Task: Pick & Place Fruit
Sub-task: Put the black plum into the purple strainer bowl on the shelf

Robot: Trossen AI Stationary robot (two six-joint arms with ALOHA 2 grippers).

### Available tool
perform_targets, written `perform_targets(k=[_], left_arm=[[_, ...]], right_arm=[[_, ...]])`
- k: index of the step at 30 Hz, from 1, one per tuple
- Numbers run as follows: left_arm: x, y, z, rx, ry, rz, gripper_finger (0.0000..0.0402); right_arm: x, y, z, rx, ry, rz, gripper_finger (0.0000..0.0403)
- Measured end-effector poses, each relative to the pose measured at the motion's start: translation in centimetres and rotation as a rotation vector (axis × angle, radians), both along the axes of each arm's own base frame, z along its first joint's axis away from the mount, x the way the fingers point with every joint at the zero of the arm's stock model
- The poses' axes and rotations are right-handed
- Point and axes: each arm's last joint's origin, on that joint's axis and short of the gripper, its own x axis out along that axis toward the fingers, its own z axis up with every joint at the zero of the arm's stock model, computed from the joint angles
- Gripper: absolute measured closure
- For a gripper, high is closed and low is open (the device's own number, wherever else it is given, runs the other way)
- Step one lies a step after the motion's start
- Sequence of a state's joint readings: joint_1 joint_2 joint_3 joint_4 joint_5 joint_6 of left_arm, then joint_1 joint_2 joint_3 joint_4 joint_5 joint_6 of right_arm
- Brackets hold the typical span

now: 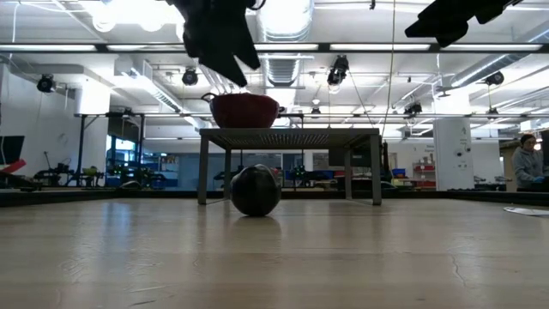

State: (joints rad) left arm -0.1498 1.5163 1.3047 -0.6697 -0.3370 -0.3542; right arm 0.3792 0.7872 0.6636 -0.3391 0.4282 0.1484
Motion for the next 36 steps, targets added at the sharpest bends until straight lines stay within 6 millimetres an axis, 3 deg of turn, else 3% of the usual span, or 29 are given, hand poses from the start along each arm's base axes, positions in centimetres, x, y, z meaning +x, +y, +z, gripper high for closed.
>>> perform_targets(k=[19,36], left_arm=[[-1.3,-2.6,-8.3,0.086,-0.019,-0.199,0.0023],[-2.6,-2.4,-12.2,0.051,-0.123,-0.213,0.0023]], right_arm=[[0.0,0.0,0.0,0.000,0.000,0.000,0.0264],[0.0,0.0,0.0,-0.002,0.000,0.001,0.0311]])
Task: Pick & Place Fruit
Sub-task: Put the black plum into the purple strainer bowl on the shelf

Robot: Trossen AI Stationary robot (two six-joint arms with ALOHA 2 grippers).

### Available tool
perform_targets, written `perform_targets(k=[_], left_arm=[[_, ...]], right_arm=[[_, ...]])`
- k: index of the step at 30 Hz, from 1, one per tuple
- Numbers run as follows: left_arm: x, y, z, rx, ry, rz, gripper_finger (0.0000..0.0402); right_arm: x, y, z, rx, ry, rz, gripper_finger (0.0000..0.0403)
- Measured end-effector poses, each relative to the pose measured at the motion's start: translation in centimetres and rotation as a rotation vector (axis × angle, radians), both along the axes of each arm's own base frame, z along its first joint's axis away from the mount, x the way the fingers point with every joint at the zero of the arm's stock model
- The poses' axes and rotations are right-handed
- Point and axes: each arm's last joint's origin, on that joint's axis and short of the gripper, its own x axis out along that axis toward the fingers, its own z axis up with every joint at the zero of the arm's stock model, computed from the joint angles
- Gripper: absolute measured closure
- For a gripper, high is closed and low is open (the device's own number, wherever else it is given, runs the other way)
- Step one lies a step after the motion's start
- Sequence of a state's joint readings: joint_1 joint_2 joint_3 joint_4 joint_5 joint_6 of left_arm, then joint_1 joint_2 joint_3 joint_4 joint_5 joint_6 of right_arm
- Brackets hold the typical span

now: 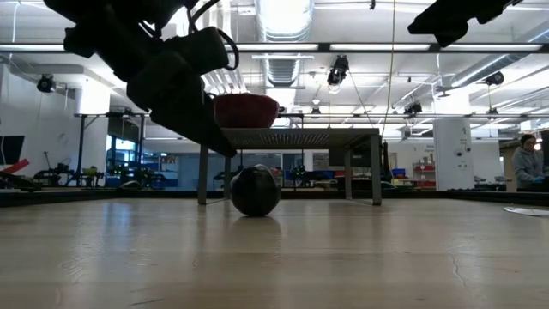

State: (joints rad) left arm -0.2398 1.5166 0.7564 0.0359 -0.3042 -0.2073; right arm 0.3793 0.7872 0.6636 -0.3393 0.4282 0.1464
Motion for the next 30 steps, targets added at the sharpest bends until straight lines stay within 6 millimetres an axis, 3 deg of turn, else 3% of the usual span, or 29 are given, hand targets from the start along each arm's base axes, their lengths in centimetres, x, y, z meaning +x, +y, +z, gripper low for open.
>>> perform_targets(k=[11,20,30], left_arm=[[0.0,0.0,-0.1,0.003,-0.024,0.003,0.0023],[1.7,-0.5,-1.4,0.054,-0.005,-0.021,0.0023],[3.5,-0.8,-2.6,0.084,0.028,-0.028,0.0023]], right_arm=[[0.0,0.0,0.0,0.000,-0.001,0.000,0.0343],[0.0,0.0,0.0,0.000,-0.001,0.000,0.0359],[0.0,0.0,0.0,0.001,-0.003,0.000,0.0342]])
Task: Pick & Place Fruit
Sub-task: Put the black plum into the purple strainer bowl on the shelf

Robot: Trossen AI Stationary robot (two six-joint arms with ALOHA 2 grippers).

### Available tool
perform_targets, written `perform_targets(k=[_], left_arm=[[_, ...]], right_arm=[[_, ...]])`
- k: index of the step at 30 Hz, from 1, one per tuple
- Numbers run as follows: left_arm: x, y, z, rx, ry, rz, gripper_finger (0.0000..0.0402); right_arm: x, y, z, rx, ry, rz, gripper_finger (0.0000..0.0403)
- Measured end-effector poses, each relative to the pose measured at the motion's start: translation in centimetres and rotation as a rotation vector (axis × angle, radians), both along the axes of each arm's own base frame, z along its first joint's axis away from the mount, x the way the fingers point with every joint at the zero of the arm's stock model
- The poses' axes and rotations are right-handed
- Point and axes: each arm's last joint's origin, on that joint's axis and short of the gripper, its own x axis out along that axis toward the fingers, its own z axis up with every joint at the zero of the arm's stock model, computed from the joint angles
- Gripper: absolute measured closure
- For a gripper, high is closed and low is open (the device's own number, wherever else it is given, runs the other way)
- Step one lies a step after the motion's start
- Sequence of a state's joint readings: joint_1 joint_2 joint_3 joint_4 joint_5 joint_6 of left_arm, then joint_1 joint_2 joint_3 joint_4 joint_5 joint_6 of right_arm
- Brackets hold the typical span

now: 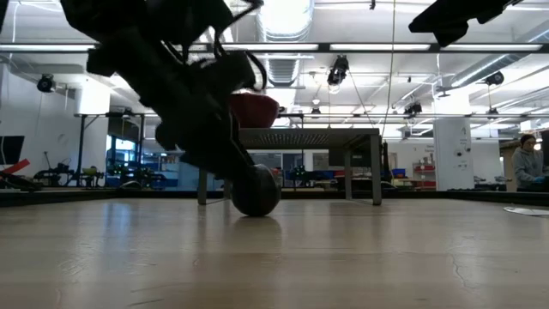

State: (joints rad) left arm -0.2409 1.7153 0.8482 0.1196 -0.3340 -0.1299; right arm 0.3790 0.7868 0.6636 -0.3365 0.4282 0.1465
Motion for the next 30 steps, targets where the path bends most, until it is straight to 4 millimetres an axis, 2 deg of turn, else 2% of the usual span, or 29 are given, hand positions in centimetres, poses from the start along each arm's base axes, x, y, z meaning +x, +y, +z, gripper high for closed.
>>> perform_targets(k=[8,12,25,30], left_arm=[[1.5,-0.2,-2.1,0.015,0.049,0.016,0.0023],[2.3,-0.4,-2.5,0.024,0.044,0.031,0.0023],[2.3,-0.3,-2.5,0.001,0.048,0.062,0.0024],[2.2,-0.3,-2.6,-0.014,0.064,0.075,0.0042]], right_arm=[[0.0,0.0,0.0,0.000,0.001,0.000,0.0316],[0.0,0.0,0.0,0.001,0.001,0.000,0.0305],[0.0,0.0,0.0,-0.001,0.003,0.001,0.0276],[0.0,0.0,0.0,-0.001,0.003,0.001,0.0263]])
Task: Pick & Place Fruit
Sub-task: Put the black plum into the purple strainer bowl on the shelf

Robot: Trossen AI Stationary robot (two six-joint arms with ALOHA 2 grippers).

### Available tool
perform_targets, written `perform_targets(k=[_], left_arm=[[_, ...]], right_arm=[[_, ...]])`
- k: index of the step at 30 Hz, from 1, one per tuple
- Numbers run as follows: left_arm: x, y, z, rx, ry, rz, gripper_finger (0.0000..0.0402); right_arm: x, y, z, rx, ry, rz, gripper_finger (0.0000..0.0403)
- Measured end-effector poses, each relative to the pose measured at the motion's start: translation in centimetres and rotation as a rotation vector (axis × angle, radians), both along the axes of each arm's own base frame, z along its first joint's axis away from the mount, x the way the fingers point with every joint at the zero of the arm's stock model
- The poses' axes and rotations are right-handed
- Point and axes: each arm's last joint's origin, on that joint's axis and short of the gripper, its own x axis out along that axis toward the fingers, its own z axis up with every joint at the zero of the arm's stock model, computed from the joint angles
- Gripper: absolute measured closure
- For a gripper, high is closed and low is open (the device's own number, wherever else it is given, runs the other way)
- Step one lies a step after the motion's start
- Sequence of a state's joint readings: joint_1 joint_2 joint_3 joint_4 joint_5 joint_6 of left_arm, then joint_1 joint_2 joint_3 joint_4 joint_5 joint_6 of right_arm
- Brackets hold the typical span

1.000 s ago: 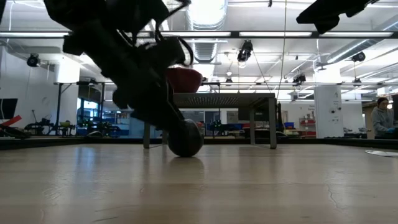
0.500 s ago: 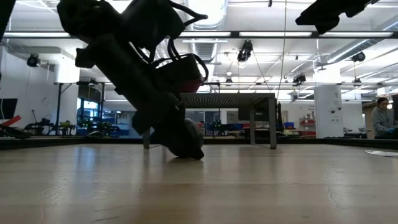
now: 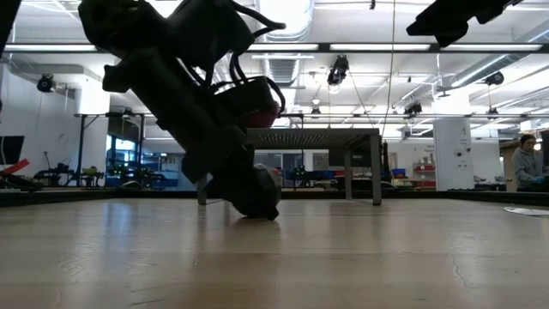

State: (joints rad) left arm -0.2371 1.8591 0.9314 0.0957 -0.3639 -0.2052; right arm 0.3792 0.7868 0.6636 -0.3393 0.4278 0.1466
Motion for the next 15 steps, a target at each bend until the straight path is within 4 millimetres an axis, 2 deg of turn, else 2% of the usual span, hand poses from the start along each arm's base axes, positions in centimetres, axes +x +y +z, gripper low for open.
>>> perform_targets(k=[7,15], left_arm=[[-0.08,0.02,-0.05,-0.012,0.008,0.008,0.0077],[-0.11,0.03,-0.09,-0.011,0.011,0.009,0.0097]], right_arm=[[0.00,0.00,0.00,0.002,0.000,-0.001,0.0247],[0.00,0.00,0.00,0.001,0.000,0.000,0.0229]])
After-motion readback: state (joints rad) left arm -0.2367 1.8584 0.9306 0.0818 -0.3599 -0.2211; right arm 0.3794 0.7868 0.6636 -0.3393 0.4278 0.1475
